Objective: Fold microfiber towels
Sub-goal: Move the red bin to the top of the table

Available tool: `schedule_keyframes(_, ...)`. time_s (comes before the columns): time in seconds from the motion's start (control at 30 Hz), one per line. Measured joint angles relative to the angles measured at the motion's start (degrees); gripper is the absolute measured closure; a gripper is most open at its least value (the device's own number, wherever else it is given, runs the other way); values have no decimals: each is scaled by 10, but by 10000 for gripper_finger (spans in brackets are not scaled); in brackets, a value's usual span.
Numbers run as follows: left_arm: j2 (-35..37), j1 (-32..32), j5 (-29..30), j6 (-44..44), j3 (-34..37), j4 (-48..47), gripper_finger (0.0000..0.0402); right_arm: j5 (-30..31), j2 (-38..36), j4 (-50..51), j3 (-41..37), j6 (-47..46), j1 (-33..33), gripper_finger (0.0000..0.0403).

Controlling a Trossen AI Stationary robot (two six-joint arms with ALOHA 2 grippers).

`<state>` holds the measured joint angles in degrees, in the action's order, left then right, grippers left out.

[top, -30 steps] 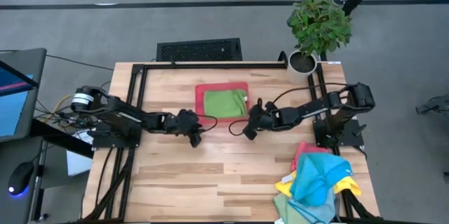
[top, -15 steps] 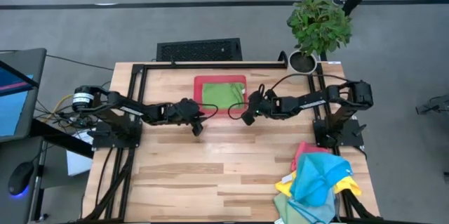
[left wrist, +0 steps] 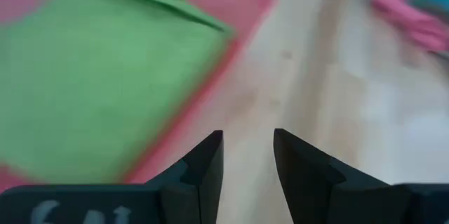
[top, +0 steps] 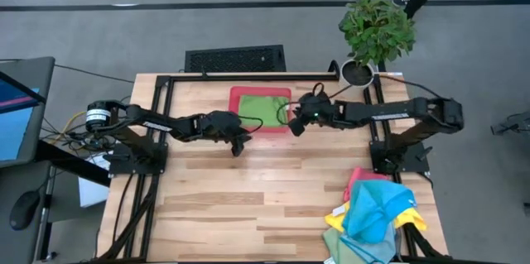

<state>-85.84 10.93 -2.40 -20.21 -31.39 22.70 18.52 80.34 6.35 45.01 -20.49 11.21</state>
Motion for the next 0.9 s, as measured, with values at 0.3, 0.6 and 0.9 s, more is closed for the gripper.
schedule_keyframes(0.3, 0, -26, -26, 3, -5, -81, 284, -4, 54, -37, 0, 0, -64, 301)
schedule_keyframes(0.6, 0, -26, 46, 23, -4, -102, 284, -2, 177, -157, 4, 10, -64, 301)
schedule_keyframes(0.9, 0, 5, 36, 39, -4, -106, 284, -50, 167, -143, 0, 5, -25, 301)
